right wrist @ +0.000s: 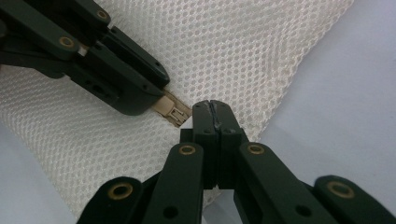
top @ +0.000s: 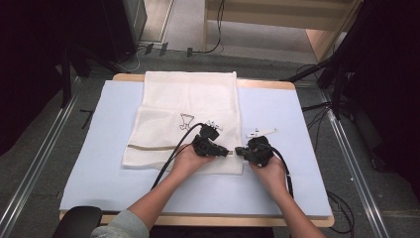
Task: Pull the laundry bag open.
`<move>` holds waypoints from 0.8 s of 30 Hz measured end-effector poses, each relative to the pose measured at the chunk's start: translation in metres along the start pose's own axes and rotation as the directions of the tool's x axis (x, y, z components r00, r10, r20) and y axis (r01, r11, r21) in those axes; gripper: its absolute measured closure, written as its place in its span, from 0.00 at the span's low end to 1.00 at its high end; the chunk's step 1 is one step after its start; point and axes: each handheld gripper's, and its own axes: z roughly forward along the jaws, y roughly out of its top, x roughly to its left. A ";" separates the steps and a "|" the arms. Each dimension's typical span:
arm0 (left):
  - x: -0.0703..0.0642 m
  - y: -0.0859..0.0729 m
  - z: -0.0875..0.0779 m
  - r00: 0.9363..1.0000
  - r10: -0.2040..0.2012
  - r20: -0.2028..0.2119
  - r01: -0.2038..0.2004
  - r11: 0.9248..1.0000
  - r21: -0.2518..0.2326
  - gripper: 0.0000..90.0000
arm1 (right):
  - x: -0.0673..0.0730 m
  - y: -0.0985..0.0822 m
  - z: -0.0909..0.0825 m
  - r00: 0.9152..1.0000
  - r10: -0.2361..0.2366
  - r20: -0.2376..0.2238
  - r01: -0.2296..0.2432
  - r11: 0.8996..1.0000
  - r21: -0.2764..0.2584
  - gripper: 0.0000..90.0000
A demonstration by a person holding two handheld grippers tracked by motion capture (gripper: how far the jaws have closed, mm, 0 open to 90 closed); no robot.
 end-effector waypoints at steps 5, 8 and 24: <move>-0.002 0.003 0.006 1.000 -0.011 0.013 0.012 1.000 -0.008 0.90 | 0.001 0.000 0.000 1.000 0.002 0.001 -0.002 1.000 -0.004 1.00; -0.003 0.004 0.008 1.000 -0.002 0.009 0.002 1.000 -0.009 0.92 | 0.001 -0.001 0.000 1.000 0.007 0.000 -0.007 1.000 -0.003 1.00; 0.012 0.005 -0.004 0.993 -0.083 0.078 0.080 0.996 0.039 0.99 | 0.001 -0.005 0.001 0.999 -0.035 -0.005 0.034 0.999 -0.032 1.00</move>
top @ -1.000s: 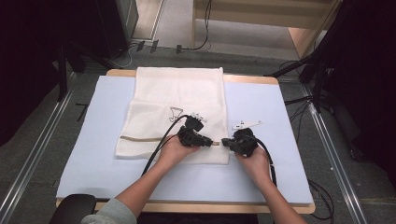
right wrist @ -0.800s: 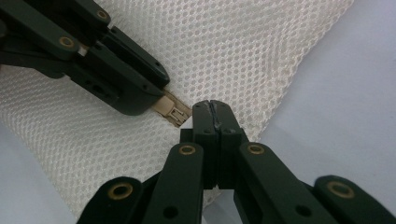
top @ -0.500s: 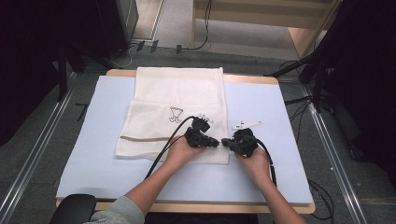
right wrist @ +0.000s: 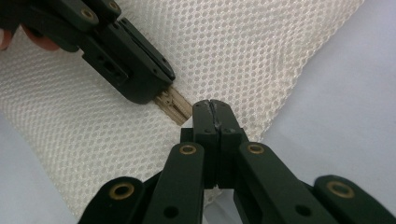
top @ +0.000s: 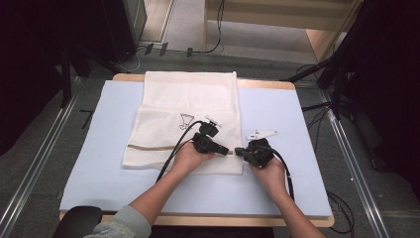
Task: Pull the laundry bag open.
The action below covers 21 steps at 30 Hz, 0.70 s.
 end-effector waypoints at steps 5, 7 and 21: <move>-0.001 -0.002 -0.005 1.000 0.020 -0.008 -0.020 1.000 0.010 0.99 | 0.001 -0.001 0.000 1.000 -0.003 0.001 0.003 1.000 -0.002 1.00; 0.002 -0.003 -0.008 1.000 0.013 -0.002 -0.013 1.000 0.015 0.99 | 0.002 0.000 0.000 1.000 -0.010 0.005 0.010 1.000 0.000 1.00; 0.017 -0.024 -0.040 1.000 0.023 0.007 -0.023 1.000 -0.010 0.99 | 0.001 -0.001 0.000 1.000 -0.018 0.000 0.018 1.000 -0.006 1.00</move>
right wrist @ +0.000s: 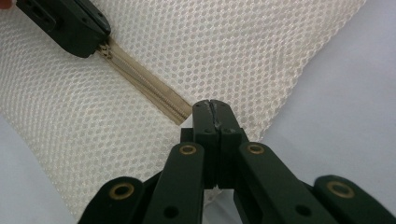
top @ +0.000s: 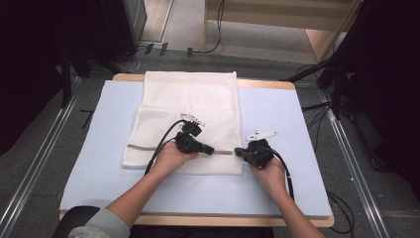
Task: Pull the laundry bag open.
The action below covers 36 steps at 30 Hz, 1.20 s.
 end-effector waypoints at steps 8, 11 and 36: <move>0.007 -0.002 -0.005 0.999 -0.032 0.013 0.032 0.999 -0.002 0.99 | 0.000 0.000 0.000 1.000 -0.002 0.003 0.002 1.000 0.000 1.00; 0.009 -0.004 -0.008 0.999 -0.033 0.016 0.033 0.999 0.002 0.99 | 0.000 0.000 0.000 1.000 -0.002 -0.001 0.002 1.000 -0.002 1.00; 0.023 -0.016 -0.040 0.998 -0.055 0.008 0.055 0.998 0.006 0.99 | -0.002 -0.001 0.000 1.000 0.011 -0.008 -0.011 1.000 -0.005 1.00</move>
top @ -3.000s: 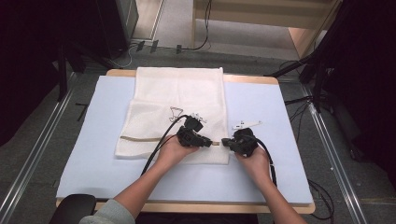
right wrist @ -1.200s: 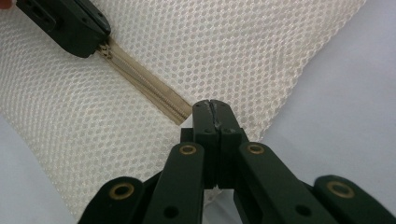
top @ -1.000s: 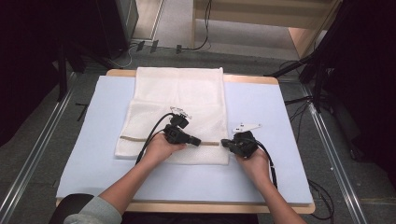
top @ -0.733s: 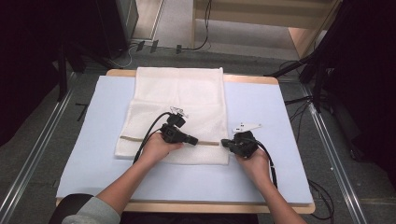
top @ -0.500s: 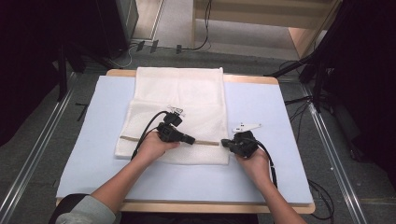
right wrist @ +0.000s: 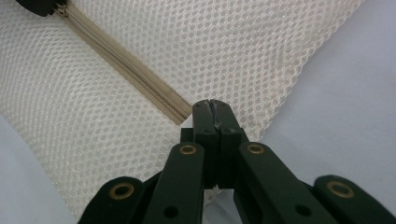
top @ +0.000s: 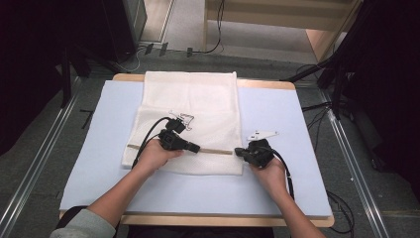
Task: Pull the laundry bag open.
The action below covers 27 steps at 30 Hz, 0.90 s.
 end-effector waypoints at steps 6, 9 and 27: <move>0.002 -0.001 -0.004 1.000 -0.009 0.008 0.010 1.000 -0.009 0.99 | 0.000 0.000 0.000 1.000 -0.001 0.000 0.001 1.000 0.001 1.00; 0.002 -0.002 -0.006 1.000 0.000 -0.002 0.000 1.000 0.000 0.99 | 0.000 0.000 0.000 1.000 -0.001 0.002 0.001 1.000 0.001 1.00; 0.011 -0.006 -0.016 0.999 -0.033 0.017 0.033 0.999 -0.009 0.99 | 0.001 0.001 0.000 1.000 0.000 0.003 0.000 1.000 0.011 1.00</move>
